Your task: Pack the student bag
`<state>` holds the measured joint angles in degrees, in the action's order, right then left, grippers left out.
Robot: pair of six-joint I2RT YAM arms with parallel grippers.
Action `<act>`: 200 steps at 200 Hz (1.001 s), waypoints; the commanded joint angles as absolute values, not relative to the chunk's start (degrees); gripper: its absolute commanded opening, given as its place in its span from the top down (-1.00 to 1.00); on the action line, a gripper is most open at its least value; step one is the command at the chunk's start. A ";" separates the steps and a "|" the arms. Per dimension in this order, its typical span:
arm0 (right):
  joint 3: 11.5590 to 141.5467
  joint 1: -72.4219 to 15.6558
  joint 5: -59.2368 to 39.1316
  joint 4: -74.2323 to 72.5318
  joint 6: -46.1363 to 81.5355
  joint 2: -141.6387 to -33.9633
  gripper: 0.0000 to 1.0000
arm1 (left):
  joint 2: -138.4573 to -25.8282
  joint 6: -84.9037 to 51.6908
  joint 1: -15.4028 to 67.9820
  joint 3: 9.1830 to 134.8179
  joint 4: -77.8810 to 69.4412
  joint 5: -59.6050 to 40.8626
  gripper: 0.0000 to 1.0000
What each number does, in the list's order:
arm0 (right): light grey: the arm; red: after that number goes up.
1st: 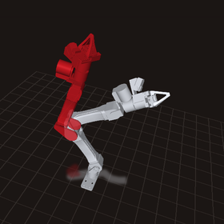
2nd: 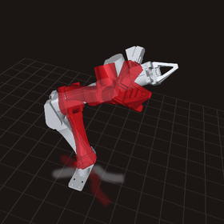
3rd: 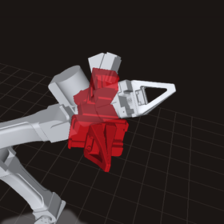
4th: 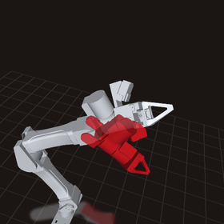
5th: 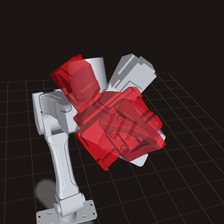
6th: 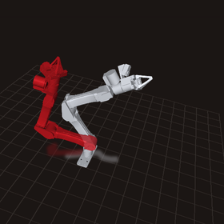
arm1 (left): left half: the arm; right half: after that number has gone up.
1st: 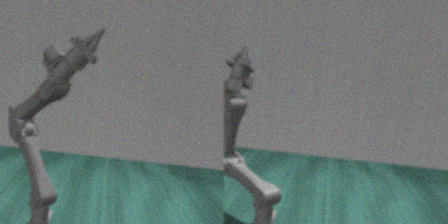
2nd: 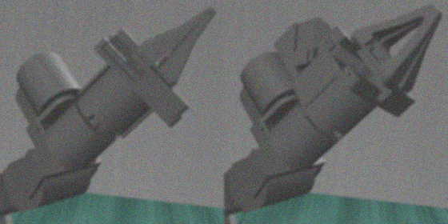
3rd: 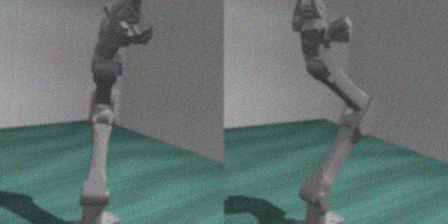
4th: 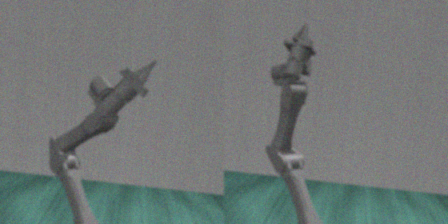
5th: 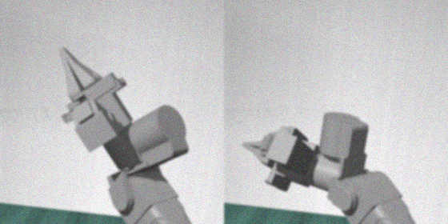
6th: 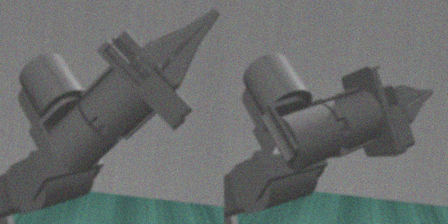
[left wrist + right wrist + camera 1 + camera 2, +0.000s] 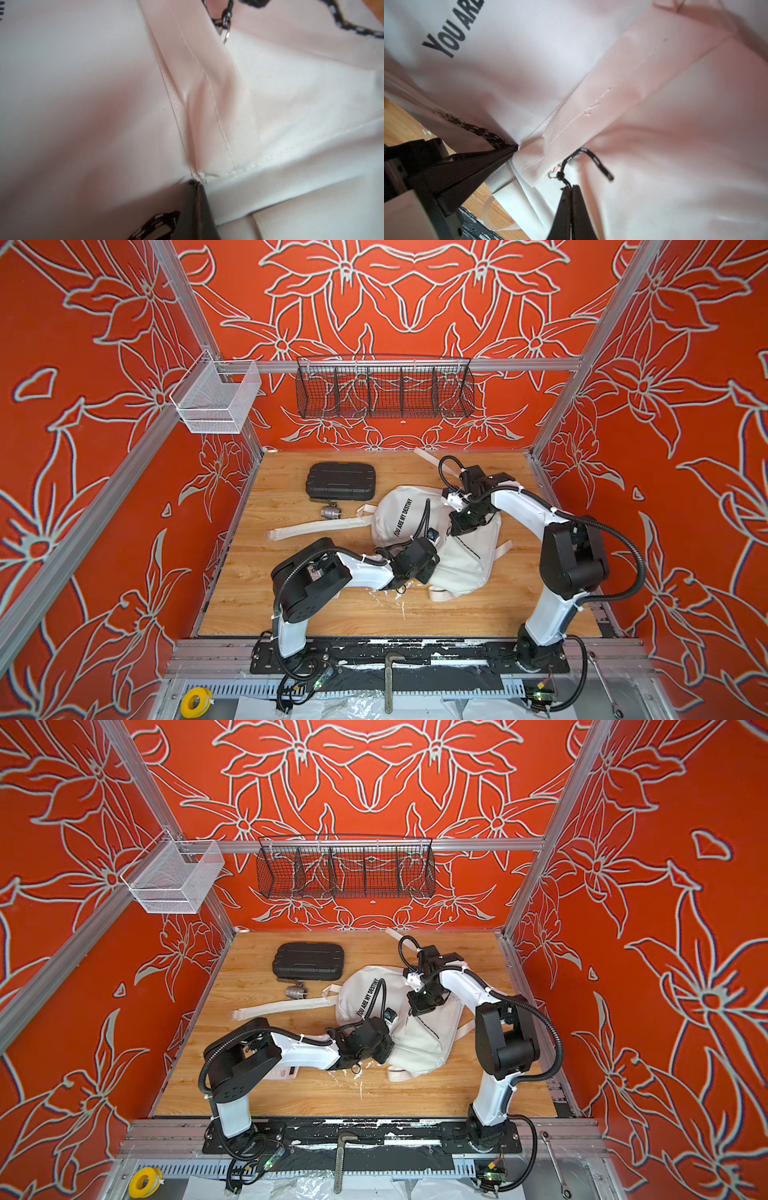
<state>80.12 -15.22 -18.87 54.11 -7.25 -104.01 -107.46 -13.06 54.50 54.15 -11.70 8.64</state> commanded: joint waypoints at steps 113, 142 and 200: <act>89.87 -10.06 -9.27 47.91 -8.16 -110.71 1.00 | -112.20 -14.82 52.24 46.58 1.43 1.51 1.00; 91.89 -9.68 -8.46 43.85 -5.66 -111.41 1.00 | -113.01 -15.67 52.20 46.05 2.41 0.72 1.00; 99.32 -8.96 -0.31 43.30 -3.76 -116.15 1.00 | -113.31 -16.70 52.21 45.19 2.99 0.89 1.00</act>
<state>94.94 -10.61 -10.31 48.53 -5.61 -114.10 -107.33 -15.49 52.38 50.83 -16.32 2.85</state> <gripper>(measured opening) 0.040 0.048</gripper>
